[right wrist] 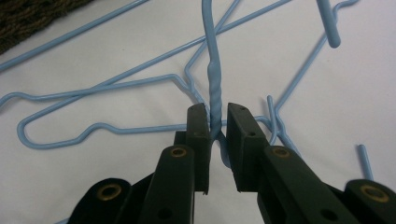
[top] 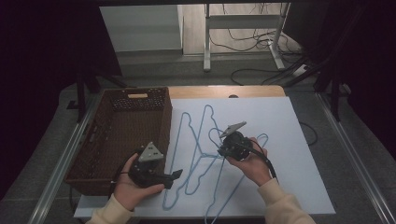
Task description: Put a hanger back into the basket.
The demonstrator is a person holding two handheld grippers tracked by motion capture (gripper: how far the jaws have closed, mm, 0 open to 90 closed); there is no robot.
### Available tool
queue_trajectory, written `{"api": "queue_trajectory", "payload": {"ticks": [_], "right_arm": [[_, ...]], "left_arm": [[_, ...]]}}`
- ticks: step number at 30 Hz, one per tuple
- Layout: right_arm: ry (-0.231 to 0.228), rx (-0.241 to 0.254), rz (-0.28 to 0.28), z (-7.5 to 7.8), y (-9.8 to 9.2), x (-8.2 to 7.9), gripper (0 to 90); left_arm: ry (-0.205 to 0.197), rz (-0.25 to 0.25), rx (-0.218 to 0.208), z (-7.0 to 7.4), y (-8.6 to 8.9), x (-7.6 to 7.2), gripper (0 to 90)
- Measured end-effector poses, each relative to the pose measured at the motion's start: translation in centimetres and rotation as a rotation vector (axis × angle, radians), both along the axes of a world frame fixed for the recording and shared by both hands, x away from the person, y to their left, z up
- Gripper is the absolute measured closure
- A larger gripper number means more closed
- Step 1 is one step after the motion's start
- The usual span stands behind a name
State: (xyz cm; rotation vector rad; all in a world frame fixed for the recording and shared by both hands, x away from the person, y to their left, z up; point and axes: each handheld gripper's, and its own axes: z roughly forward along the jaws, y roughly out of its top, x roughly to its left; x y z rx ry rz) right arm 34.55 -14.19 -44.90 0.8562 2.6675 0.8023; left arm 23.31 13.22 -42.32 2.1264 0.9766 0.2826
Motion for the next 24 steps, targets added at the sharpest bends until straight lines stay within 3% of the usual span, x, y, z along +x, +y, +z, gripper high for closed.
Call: {"api": "queue_trajectory", "payload": {"ticks": [3, 7, 14, 20, 24], "right_arm": [[-0.006, 0.02, -0.008, 0.4, -0.3, -0.1, 79.7], [-0.002, 0.044, -0.022, 0.6, -0.6, 0.0, 79.7], [-0.012, 0.056, -0.031, 0.8, -0.9, -0.2, 79.6], [-0.01, 0.074, -0.045, 1.0, -1.3, -0.2, 79.6], [-0.016, 0.076, -0.05, 1.0, -1.3, -0.2, 79.6]], "left_arm": [[0.053, -0.044, -0.026, -0.3, -1.5, 0.6, 19.0], [0.092, -0.075, -0.047, -0.6, -2.9, 1.1, 19.0], [0.159, -0.101, -0.08, -1.5, -4.9, 2.3, 18.7], [0.198, -0.123, -0.075, -2.3, -6.4, 3.3, 21.8], [0.25, -0.13, -0.101, -3.4, -7.7, 4.3, 21.8]]}}
